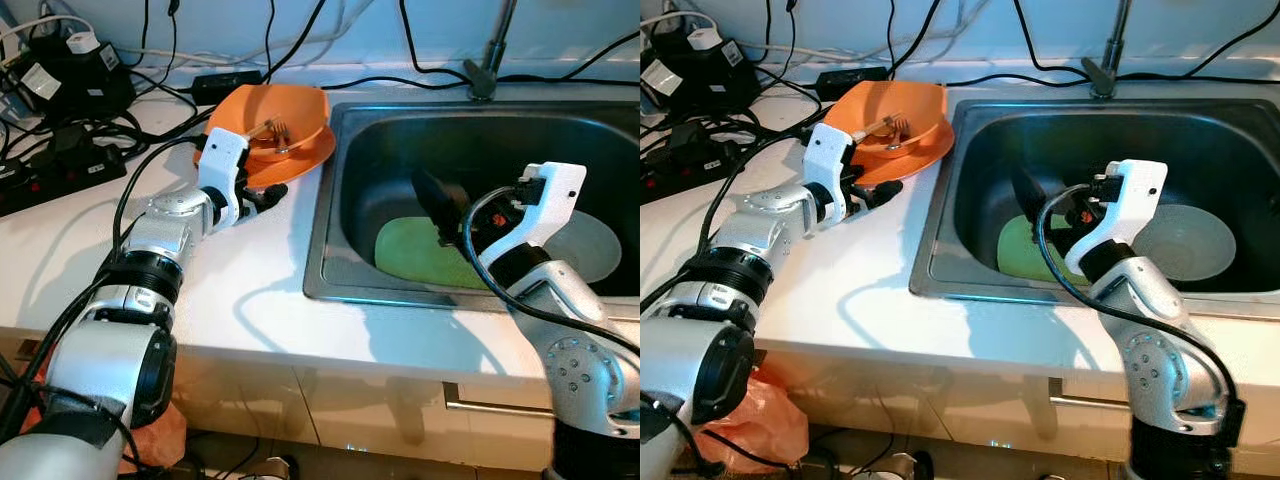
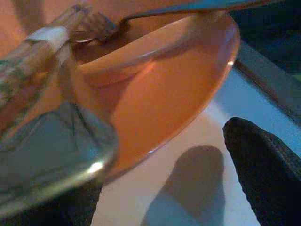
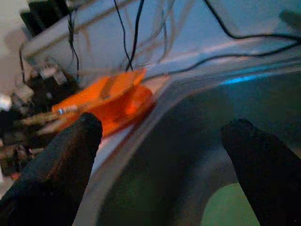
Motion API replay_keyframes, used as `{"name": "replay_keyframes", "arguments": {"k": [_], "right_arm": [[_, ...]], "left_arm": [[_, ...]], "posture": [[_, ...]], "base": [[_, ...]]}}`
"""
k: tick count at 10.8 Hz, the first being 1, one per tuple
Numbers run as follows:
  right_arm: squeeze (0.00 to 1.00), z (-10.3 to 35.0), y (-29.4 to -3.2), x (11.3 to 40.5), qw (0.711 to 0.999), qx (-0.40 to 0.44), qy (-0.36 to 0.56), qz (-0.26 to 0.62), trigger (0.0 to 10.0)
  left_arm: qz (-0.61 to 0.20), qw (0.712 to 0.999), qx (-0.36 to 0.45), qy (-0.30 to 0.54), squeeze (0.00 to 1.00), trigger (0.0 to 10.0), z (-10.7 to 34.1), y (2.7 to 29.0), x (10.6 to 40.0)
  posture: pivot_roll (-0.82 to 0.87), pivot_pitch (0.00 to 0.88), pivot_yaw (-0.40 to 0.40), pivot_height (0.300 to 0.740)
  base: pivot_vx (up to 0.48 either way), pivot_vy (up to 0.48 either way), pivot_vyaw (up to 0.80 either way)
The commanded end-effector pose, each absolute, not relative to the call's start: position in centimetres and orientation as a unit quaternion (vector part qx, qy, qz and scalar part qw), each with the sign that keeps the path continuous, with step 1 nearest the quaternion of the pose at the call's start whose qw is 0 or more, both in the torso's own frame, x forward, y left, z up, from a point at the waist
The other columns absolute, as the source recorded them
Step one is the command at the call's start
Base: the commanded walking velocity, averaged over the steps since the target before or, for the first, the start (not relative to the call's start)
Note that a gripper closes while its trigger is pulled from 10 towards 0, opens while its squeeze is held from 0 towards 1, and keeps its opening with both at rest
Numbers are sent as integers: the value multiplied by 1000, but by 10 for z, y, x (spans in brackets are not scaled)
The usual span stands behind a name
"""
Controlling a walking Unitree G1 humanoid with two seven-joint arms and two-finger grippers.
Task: Kitchen organization
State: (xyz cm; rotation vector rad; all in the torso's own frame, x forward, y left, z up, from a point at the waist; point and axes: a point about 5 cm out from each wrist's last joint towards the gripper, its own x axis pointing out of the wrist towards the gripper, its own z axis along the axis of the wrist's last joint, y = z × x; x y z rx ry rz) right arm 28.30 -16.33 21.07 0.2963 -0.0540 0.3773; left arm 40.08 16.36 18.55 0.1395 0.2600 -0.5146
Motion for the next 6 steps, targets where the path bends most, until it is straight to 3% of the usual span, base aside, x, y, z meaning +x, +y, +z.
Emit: {"name": "replay_keyframes", "arguments": {"k": [1, 5, 6], "right_arm": [[0, 206, -160, 285, 970, 143, -5, 194, 10000], [0, 207, -171, 293, 981, 96, -20, 164, 10000], [0, 207, -171, 295, 978, 123, -18, 169, 10000]], "left_arm": [[-271, 941, 56, 195, 0, 10000, 153, 162, 390], [-304, 927, 62, 213, 0, 10000, 145, 168, 372], [-307, 925, 61, 215, 0, 10000, 144, 169, 369]], "posture": [[43, 134, 104, 740], [64, 130, 98, 740], [72, 129, 96, 740]], "base": [[0, 0, 0], [0, 0, 0], [0, 0, 0]]}}
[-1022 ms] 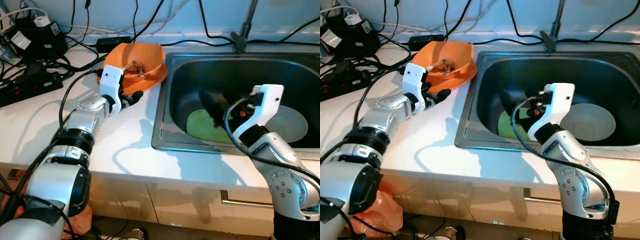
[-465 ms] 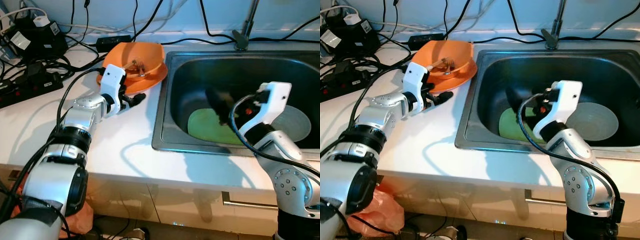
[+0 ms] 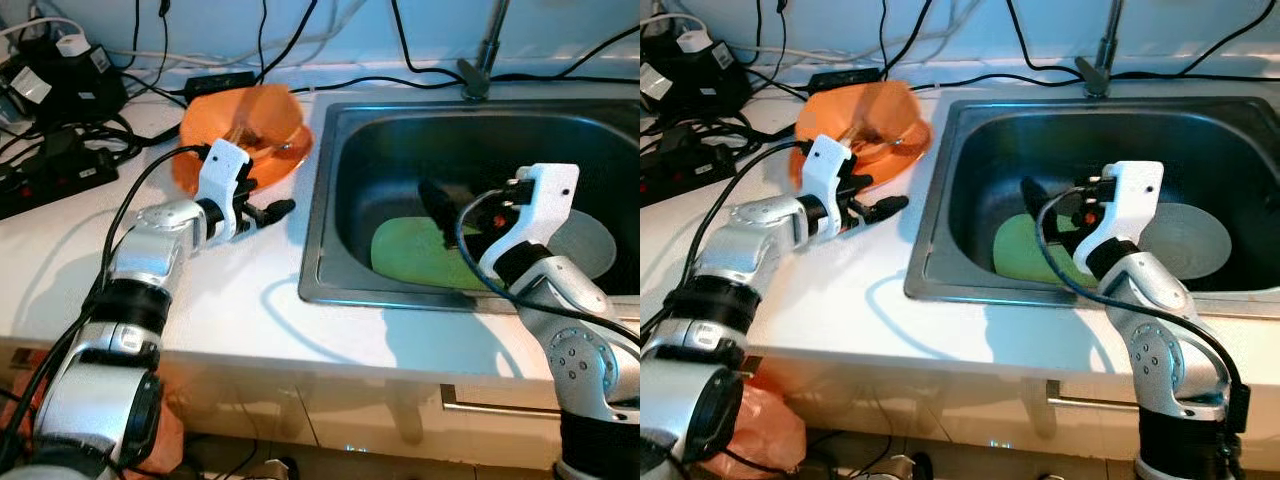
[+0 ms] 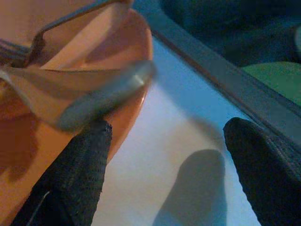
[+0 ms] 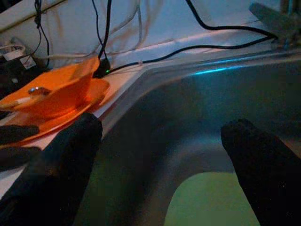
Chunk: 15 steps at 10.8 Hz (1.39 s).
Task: Kitchen organization
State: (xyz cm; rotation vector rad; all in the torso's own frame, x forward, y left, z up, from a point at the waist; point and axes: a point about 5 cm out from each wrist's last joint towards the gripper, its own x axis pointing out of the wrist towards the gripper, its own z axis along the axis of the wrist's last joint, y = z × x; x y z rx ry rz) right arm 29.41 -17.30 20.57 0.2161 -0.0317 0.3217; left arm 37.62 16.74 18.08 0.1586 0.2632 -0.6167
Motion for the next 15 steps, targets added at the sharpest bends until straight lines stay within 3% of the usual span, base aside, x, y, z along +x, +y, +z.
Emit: {"name": "replay_keyframes", "arguments": {"k": [1, 3, 5, 10, 15], "right_arm": [[0, 210, -171, 297, 982, 90, -31, 161, 10000], [0, 210, -162, 298, 979, 79, -31, 187, 10000], [0, 207, -165, 300, 970, 138, -16, 198, 10000], [0, 209, -164, 309, 975, 111, -42, 187, 10000], [0, 206, -161, 316, 972, 117, -33, 203, 10000]], "left_arm": [[-313, 923, 59, 218, 0, 10000, 144, 173, 359], [-343, 910, 60, 226, 0, 10000, 149, 173, 341], [-362, 901, 60, 232, 0, 10000, 152, 171, 329], [-412, 869, 48, 271, 0, 10000, 156, 168, 279], [-413, 866, 40, 277, 0, 10000, 170, 168, 259]], "posture": [[79, 127, 94, 740], [92, 123, 87, 740], [99, 121, 85, 740], [127, 112, 74, 740], [154, 89, 65, 740]], "base": [[0, 0, 0], [0, 0, 0], [0, 0, 0], [0, 0, 0], [0, 0, 0]]}}
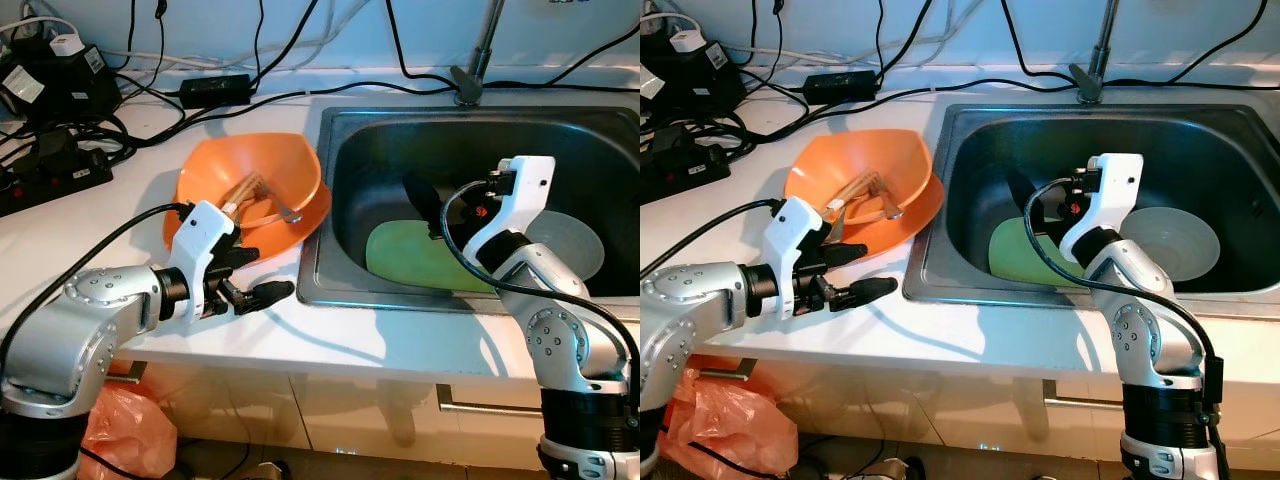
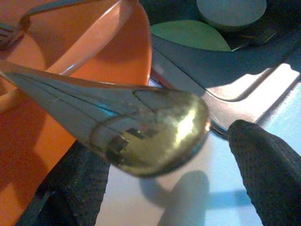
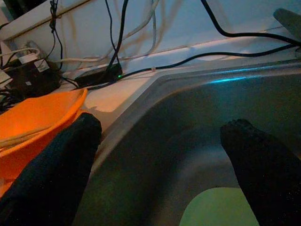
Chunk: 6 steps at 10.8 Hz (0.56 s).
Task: Kitchen organization
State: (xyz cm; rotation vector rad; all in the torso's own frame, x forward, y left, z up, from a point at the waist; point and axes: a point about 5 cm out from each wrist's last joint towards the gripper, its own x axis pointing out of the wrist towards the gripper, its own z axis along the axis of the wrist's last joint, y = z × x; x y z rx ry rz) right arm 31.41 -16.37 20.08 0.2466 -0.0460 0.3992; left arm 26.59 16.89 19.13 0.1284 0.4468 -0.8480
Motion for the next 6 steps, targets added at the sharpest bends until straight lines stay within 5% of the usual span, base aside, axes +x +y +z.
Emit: {"name": "replay_keyframes", "arguments": {"k": [1, 6], "right_arm": [[0, 206, -161, 316, 971, 118, -33, 205, 10000], [0, 206, -160, 322, 972, 115, -40, 202, 10000]], "left_arm": [[-415, 866, 39, 276, 0, 10000, 173, 168, 259], [-315, 919, 86, 219, 0, 10000, 192, 199, 278]], "posture": [[154, 89, 65, 740], [170, 64, 66, 740]], "base": [[0, 0, 0], [0, 0, 0]]}}
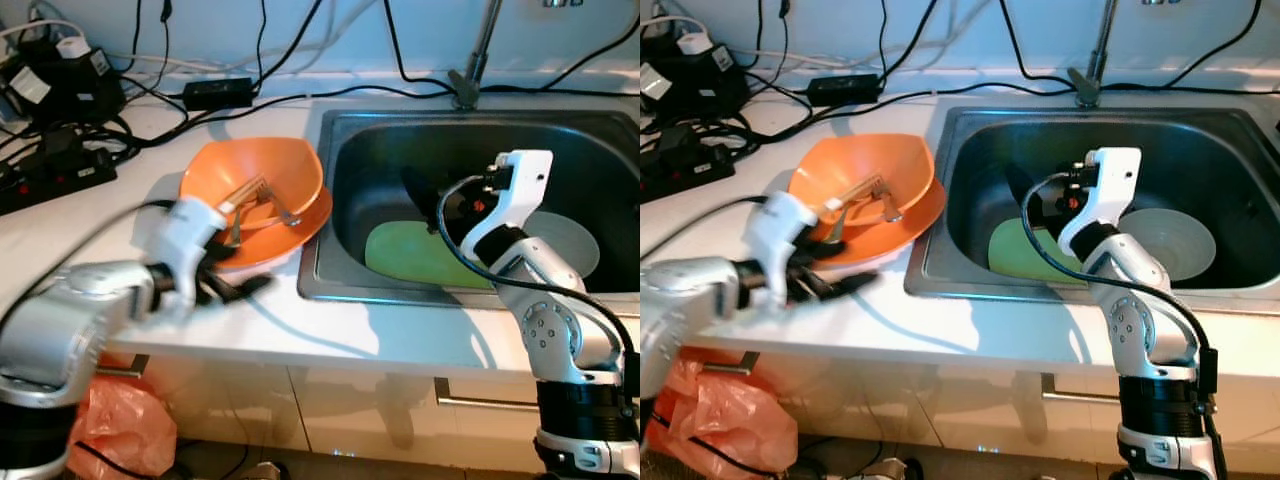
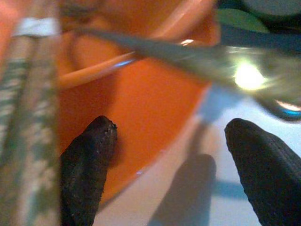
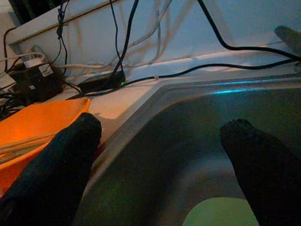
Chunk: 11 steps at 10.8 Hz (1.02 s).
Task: Kitchen organization
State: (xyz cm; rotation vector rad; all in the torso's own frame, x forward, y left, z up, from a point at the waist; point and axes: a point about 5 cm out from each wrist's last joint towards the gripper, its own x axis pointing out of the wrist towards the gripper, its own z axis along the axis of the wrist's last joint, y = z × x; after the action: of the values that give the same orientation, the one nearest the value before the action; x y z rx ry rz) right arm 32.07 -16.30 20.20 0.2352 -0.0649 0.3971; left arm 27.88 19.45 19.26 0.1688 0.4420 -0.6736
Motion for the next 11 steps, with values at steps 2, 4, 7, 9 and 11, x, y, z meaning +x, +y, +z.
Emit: {"name": "replay_keyframes", "arguments": {"k": [2, 4, 7, 9, 11], "right_arm": [[0, 204, -158, 325, 971, 116, -39, 204, 10000], [0, 204, -156, 326, 970, 114, -41, 209, 10000], [0, 205, -156, 330, 970, 111, -42, 212, 10000], [0, 205, -155, 331, 969, 110, -42, 216, 10000], [0, 206, -154, 334, 968, 110, -42, 220, 10000]], "left_arm": [[-304, 938, 73, 151, 0, 10000, 212, 202, 285], [-347, 923, 53, 158, 0, 10000, 219, 196, 280], [-413, 889, 42, 192, 0, 10000, 221, 194, 264], [-462, 868, -2, 185, 0, 10000, 237, 190, 256], [-465, 874, -22, 136, 0, 10000, 251, 185, 260]], "posture": [[186, 61, 62, 740], [193, 61, 53, 740], [197, 58, 43, 740], [204, 56, 36, 740], [206, 54, 32, 740]], "base": [[0, 0, 0], [0, 0, 0], [0, 0, 0], [0, 0, 0], [0, 0, 0]]}}
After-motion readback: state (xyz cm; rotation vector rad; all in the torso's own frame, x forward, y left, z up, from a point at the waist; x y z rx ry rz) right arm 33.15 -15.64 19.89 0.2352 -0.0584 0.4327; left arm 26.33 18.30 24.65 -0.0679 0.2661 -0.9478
